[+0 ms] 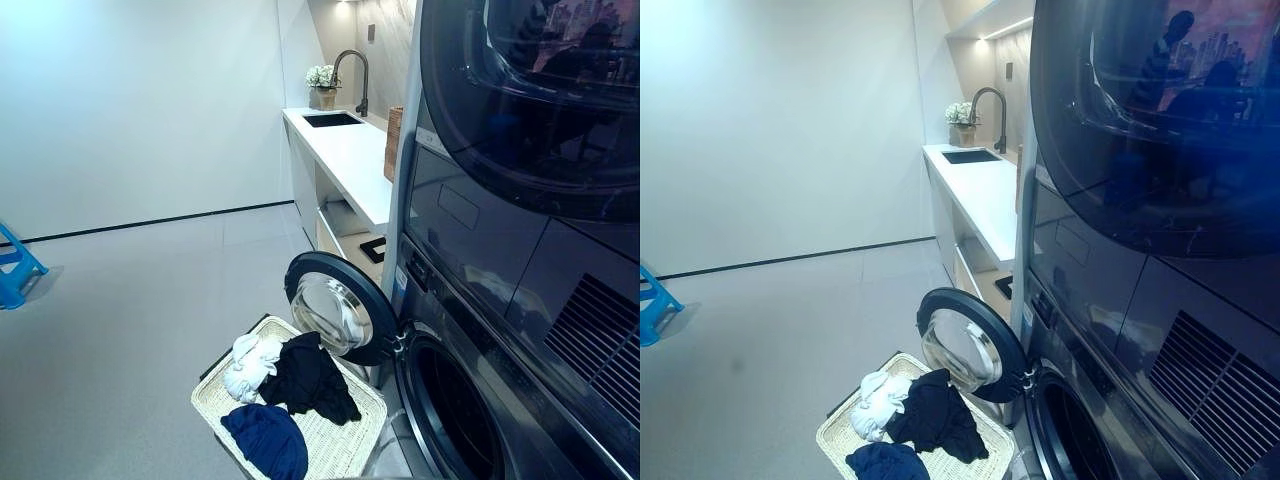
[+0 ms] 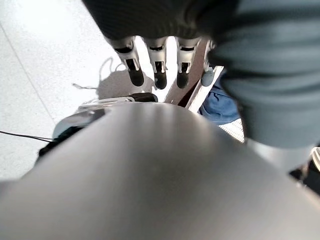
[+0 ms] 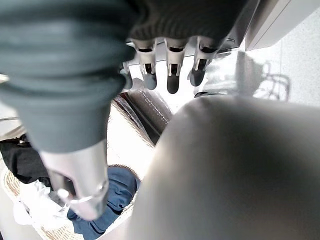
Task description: Put the clothes into the washing machine.
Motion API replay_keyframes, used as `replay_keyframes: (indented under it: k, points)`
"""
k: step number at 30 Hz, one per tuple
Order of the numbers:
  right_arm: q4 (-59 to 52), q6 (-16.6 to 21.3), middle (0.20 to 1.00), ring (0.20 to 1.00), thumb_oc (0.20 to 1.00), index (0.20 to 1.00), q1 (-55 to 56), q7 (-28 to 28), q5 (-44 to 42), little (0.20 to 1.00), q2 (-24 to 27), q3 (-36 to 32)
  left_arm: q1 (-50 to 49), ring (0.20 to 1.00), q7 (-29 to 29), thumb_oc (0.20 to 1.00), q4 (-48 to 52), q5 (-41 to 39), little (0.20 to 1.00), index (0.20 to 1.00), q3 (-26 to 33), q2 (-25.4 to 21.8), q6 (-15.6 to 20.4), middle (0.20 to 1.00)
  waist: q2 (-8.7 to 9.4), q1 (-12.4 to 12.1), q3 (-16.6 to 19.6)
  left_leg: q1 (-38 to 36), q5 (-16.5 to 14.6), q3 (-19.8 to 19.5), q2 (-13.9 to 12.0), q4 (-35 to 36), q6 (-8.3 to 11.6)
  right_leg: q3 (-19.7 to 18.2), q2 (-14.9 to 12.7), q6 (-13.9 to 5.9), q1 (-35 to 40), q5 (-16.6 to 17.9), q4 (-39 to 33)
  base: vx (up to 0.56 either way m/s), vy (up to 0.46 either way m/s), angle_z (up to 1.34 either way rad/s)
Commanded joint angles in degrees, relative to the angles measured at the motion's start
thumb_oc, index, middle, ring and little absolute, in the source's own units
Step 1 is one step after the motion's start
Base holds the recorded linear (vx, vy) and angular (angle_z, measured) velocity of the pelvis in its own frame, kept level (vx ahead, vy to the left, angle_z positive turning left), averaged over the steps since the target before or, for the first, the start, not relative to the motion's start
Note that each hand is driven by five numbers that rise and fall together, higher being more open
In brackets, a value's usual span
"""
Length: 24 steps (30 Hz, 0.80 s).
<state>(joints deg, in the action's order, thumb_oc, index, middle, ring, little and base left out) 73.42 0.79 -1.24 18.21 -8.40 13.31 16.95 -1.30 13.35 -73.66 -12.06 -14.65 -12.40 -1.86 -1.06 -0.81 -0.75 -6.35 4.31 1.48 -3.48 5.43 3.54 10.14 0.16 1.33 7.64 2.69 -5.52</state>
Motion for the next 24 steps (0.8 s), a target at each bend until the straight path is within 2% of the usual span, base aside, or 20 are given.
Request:
replay_keyframes:
  k: [1,2,11,24]
  points:
    - [2.3,1.1,1.0,1.0,1.0,1.0,-4.5,0.0,0.5,1.0,-3.8,2.3,5.5,1.0,-1.5,1.0,-3.3,-0.7,1.0,1.0,-0.6,3.9,2.8,1.0,2.16,0.0,-2.7,-3.1,-6.7,2.3,6.7,-0.4,-4.43,-1.6,-1.5,-4.94,1.4,-1.5,0.6,0.34,0.056,-0.08]
    - [2.4,1.2,1.0,1.0,1.0,1.0,-4.5,0.0,0.6,1.0,-3.7,2.3,5.5,1.0,-3.4,1.0,-3.2,-1.1,1.0,1.0,-0.4,3.9,3.2,1.0,2.11,0.0,-2.7,-3.1,-6.7,2.2,6.7,-0.4,-4.41,-1.5,-1.5,-4.99,1.4,-1.4,0.7,0.0,0.0,0.0]
    - [2.5,1.4,1.0,1.0,1.0,1.0,-4.6,-0.1,0.3,1.0,-3.6,2.3,5.5,1.0,-5.4,1.0,-3.1,-0.6,1.0,1.0,-0.4,4.0,3.3,1.0,2.03,-0.1,-3.7,-2.7,-6.4,2.3,6.7,-0.4,-4.38,-1.4,-1.5,-4.93,0.9,-1.4,0.9,0.0,0.0,0.0]
    - [2.0,2.0,1.0,1.0,1.0,1.0,-4.7,-1.0,-0.7,1.0,-3.0,2.0,5.6,1.0,-6.0,1.0,-2.6,-0.3,1.0,1.0,-0.8,3.9,4.1,1.0,2.46,-0.4,-5.8,-1.3,-6.0,2.6,6.7,-0.4,-4.7,-1.8,-1.4,-4.95,-0.9,-1.1,1.2,0.01,0.001,0.0]
